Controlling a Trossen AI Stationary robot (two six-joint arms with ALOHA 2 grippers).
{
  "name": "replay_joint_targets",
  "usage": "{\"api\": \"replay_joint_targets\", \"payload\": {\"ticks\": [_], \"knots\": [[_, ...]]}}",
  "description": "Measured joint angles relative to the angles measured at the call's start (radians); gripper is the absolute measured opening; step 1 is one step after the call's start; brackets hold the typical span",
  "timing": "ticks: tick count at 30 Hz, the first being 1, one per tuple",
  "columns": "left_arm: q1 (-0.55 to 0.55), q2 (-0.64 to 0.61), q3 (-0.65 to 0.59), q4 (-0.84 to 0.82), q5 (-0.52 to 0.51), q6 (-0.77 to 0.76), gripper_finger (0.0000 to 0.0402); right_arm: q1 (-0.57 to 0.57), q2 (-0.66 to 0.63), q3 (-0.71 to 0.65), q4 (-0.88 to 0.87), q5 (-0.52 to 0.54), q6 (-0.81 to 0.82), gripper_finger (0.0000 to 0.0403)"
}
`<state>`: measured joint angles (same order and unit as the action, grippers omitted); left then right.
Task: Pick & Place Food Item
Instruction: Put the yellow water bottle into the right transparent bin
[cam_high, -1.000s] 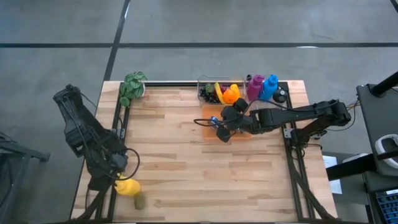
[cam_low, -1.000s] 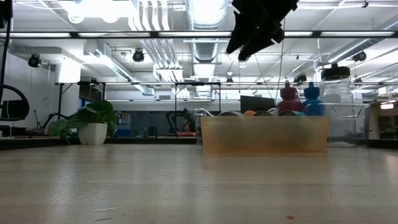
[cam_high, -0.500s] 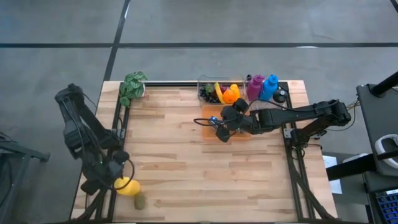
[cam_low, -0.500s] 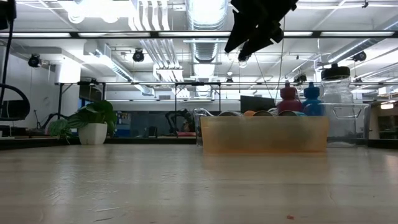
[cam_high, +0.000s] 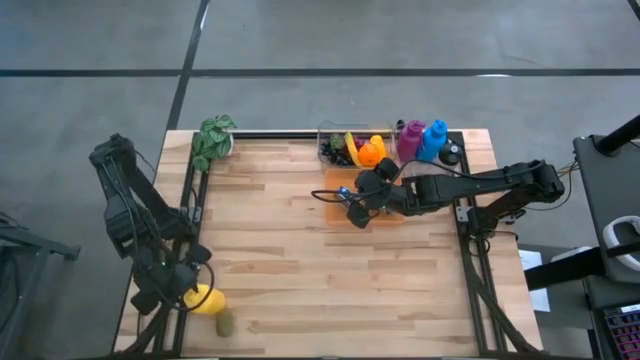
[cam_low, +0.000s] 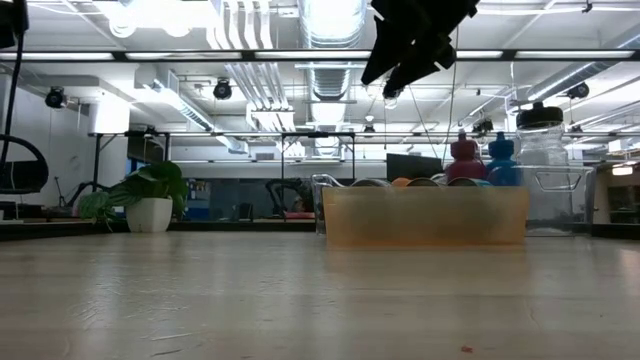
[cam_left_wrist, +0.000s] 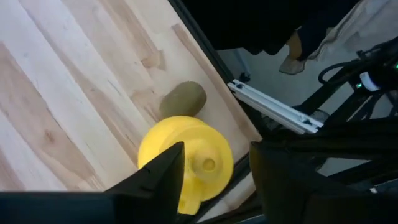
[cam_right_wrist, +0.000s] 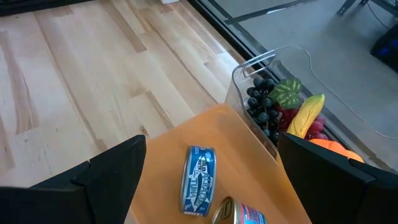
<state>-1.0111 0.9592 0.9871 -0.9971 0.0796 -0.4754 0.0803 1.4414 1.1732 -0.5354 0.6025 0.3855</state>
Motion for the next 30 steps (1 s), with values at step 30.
{"api": "replay_joint_targets", "payload": {"ticks": [30], "knots": [[-0.001,-0.002,-0.048,0.033,-0.001,0.185,0.0065,0.0,0.0,0.0,0.0,0.001,-0.004,0.0364]]}}
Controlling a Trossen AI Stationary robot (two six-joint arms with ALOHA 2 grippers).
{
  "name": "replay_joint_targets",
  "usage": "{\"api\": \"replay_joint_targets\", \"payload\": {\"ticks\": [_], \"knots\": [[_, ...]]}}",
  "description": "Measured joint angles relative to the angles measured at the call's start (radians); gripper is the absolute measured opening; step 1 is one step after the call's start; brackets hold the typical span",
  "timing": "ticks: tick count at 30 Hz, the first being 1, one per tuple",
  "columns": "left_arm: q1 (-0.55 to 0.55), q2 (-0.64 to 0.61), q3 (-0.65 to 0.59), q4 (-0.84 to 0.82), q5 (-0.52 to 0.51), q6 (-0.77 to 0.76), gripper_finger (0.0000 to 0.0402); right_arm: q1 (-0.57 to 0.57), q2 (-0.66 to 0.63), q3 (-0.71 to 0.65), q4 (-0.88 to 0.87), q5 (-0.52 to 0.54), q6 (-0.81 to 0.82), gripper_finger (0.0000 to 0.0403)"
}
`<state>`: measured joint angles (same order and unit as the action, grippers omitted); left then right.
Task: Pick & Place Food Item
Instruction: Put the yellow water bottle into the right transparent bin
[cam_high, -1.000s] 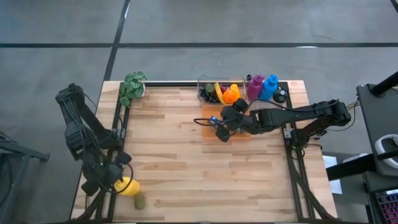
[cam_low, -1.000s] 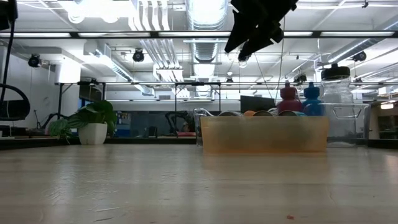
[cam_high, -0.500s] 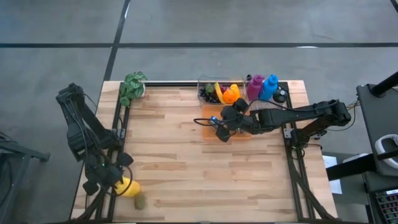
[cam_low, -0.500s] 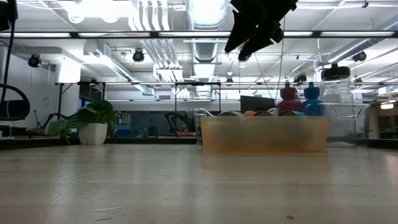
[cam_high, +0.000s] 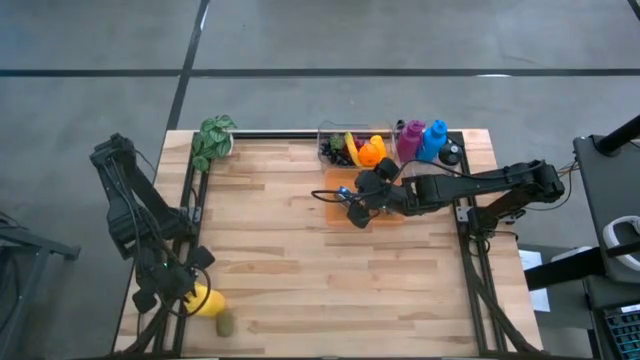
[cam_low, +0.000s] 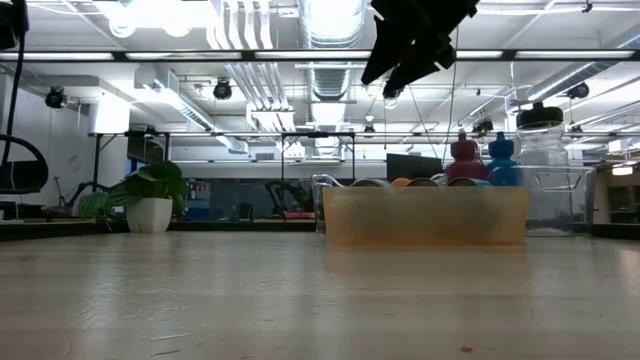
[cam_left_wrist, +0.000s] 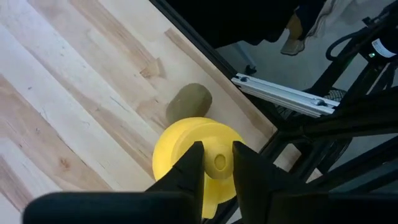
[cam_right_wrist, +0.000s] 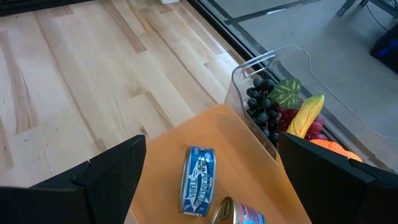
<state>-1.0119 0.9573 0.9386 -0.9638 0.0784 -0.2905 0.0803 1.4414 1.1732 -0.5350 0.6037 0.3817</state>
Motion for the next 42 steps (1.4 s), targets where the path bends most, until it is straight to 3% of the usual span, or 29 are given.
{"api": "replay_joint_targets", "payload": {"ticks": [13,30,37,42], "knots": [[0.0,-0.014,0.003,-0.011,-0.012,0.007,0.0059,0.0,0.0,0.0,0.0,0.0,0.0,0.0364],[0.007,-0.02,0.159,-0.094,-0.191,0.029,0.0057,0.0,0.0,0.0,0.0,-0.003,-0.034,0.0364],[0.1,-0.003,0.228,-0.095,-0.195,0.079,0.0057,0.0,-0.001,0.0,-0.001,-0.089,-0.077,0.0364],[0.224,0.026,0.266,-0.091,-0.171,0.178,0.0057,0.001,-0.007,0.0,-0.006,-0.092,-0.098,0.0364]]}}
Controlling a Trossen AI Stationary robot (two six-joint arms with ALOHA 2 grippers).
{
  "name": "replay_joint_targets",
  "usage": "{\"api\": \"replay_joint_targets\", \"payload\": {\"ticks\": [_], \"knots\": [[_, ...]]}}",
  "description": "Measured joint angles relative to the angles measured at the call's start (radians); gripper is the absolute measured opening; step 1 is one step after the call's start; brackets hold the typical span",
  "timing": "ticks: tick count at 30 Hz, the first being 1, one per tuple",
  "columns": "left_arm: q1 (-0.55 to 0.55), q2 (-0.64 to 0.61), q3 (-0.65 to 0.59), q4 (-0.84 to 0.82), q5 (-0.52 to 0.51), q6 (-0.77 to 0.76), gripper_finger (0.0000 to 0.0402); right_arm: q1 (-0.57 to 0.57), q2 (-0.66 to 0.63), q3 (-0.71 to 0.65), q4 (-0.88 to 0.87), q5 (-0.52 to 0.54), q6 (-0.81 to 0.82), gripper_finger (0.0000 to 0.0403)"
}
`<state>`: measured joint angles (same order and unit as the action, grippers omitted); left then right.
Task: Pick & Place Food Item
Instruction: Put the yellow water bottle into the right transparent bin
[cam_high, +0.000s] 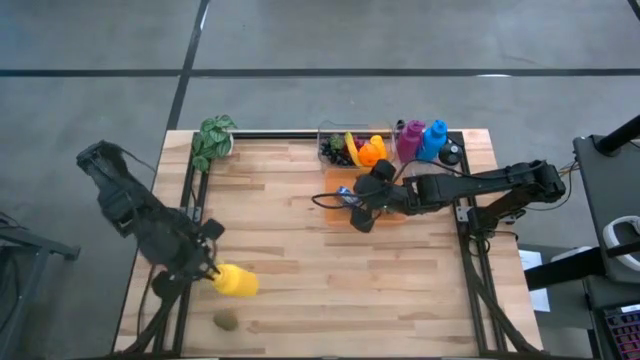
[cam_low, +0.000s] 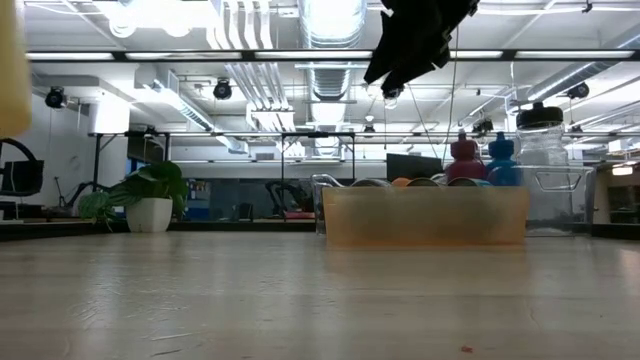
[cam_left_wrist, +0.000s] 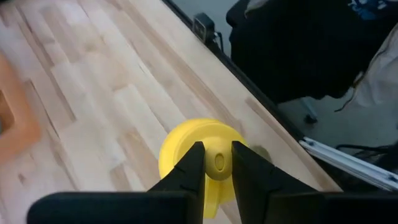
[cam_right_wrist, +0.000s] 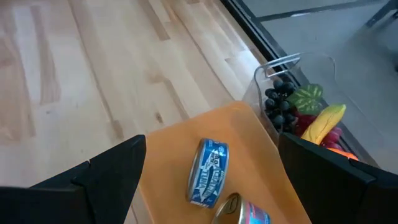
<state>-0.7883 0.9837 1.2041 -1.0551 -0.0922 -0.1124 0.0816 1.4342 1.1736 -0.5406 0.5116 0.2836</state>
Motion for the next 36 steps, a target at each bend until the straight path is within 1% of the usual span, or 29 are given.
{"api": "replay_joint_targets", "payload": {"ticks": [3,10,13,15,19,22,26,31,36], "knots": [[0.089,0.04,0.035,0.019,0.058,0.087,0.0057,0.001,-0.028,0.0,-0.008,-0.02,-0.007,0.0364],[0.303,0.192,0.157,0.005,0.257,0.292,0.0057,0.008,-0.13,0.0,-0.028,-0.146,-0.006,0.0364],[0.381,0.26,0.205,0.004,0.34,0.397,0.0057,0.024,-0.166,-0.001,-0.037,-0.157,-0.007,0.0364],[0.428,0.309,0.238,0.004,0.377,0.454,0.0057,0.036,-0.184,-0.002,-0.057,-0.157,-0.007,0.0364],[0.503,0.404,0.307,0.002,0.409,0.54,0.0057,0.069,-0.217,-0.002,-0.097,-0.157,-0.003,0.0364],[0.541,0.478,0.36,0.004,0.455,0.607,0.0057,0.097,-0.232,-0.004,-0.111,-0.156,-0.003,0.0364],[0.57,0.581,0.449,0.0,0.475,0.69,0.0057,0.134,-0.237,-0.005,-0.111,-0.156,-0.003,0.0364],[0.597,0.703,0.559,-0.044,0.486,0.794,0.0057,0.167,-0.241,-0.005,-0.132,-0.155,-0.003,0.0364],[0.621,0.806,0.638,-0.072,0.497,0.862,0.0057,0.19,-0.253,-0.005,-0.142,-0.154,0.005,0.0364]]}}
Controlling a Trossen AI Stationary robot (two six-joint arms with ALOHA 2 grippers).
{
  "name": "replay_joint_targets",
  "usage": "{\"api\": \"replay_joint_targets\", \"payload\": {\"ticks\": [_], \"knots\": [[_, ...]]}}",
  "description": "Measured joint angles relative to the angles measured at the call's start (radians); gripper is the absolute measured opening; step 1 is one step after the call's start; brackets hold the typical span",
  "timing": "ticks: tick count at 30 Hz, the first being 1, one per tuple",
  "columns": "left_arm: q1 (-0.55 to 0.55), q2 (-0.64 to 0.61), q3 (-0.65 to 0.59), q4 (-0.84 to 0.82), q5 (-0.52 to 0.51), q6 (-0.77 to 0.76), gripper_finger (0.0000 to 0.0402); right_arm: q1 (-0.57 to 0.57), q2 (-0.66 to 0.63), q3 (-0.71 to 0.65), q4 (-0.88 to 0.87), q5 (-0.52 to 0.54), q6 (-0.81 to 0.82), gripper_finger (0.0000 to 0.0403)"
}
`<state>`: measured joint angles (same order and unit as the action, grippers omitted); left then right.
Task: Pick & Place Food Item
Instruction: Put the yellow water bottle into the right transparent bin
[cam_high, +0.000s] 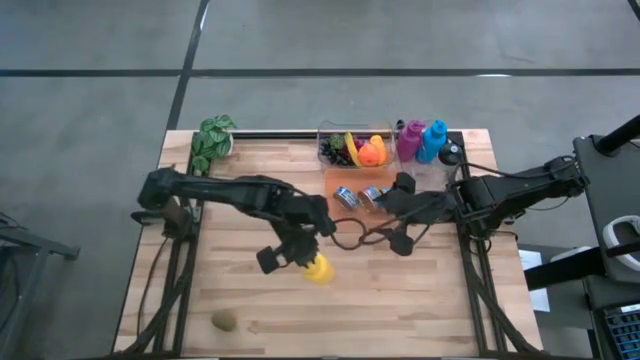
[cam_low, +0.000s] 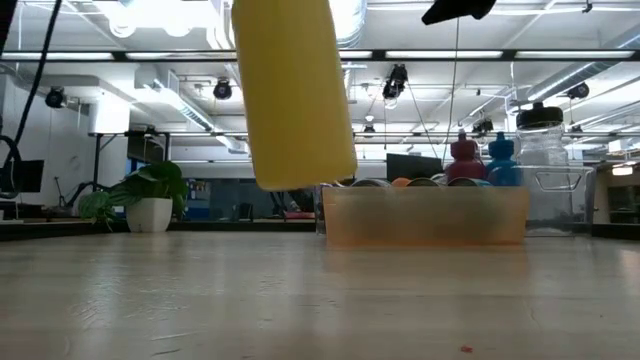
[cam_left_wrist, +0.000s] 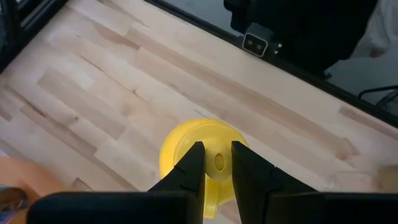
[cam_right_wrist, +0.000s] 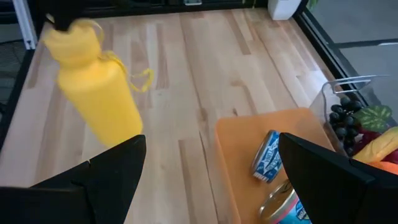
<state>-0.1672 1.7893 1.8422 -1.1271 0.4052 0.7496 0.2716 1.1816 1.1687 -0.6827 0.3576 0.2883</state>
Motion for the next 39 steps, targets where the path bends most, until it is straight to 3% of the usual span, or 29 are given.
{"api": "replay_joint_targets", "payload": {"ticks": [14,31,39], "knots": [[0.07,0.061,-0.023,0.001,0.148,0.078,0.0057,0.019,-0.031,0.0,0.0,0.0,0.008,0.0364],[0.08,0.061,-0.082,0.031,0.15,0.082,0.006,0.019,-0.034,0.0,0.0,0.0,0.0,0.0364],[0.077,0.061,-0.083,0.085,0.145,0.06,0.0092,0.019,-0.034,0.0,0.0,0.0,0.0,0.0364]]}}
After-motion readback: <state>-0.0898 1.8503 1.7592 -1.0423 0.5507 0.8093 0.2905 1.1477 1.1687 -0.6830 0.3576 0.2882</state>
